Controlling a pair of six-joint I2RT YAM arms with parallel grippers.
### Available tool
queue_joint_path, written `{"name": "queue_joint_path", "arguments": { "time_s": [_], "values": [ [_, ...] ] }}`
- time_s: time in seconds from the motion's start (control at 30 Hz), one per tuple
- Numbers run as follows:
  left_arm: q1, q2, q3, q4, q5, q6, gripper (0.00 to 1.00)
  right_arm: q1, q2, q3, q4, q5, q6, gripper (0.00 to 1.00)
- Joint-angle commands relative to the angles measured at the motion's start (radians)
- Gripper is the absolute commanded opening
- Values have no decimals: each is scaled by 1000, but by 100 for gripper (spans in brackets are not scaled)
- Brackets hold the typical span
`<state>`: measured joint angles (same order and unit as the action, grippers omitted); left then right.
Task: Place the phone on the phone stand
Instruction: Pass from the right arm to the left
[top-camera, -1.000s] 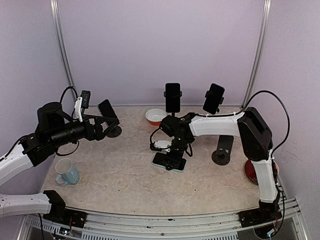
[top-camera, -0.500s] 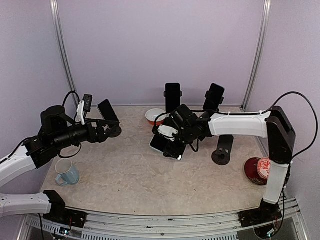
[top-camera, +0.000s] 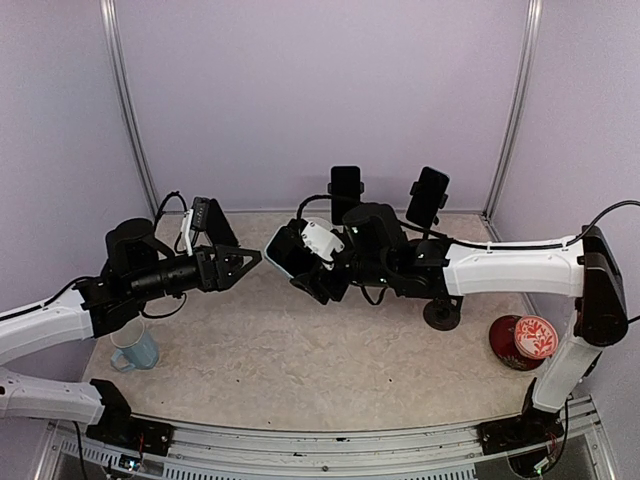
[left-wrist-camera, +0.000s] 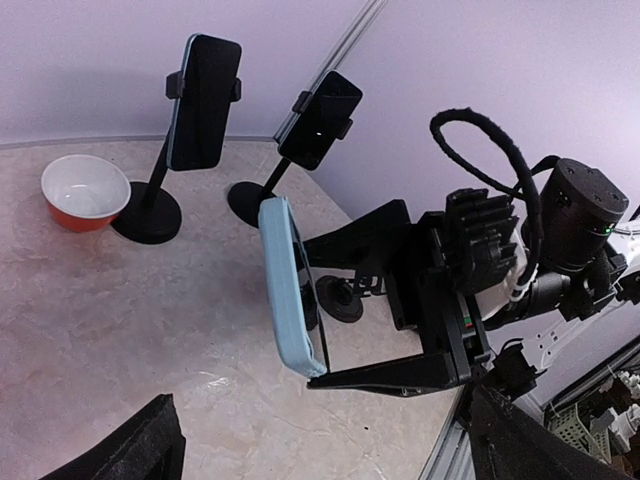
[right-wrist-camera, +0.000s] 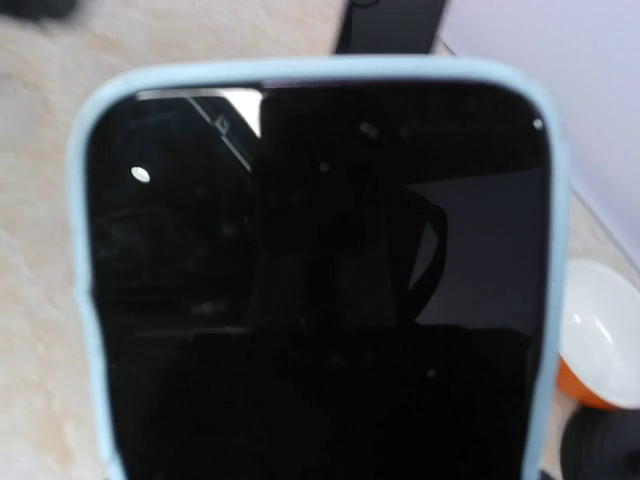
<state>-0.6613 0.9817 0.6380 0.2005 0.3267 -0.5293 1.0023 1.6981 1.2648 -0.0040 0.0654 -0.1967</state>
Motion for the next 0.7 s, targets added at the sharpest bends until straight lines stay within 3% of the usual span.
{"name": "queue_joint_path", "arguments": {
  "time_s": [0.0,0.37,0.53,0.67],
  "values": [
    [-21,47,29,125,49,-31,95,30,-27,20,134,50,-2,53],
    [-40,120,45,184,70,-54,85,87,-40,23,169,71,-20,53],
    [-40,142,57,192,78,-58,72,105,-43,22,183,74,-25,53],
    [-40,163,62,200,92,-64,55,119,-47,25,191,72,-27,54]
  ]
}}
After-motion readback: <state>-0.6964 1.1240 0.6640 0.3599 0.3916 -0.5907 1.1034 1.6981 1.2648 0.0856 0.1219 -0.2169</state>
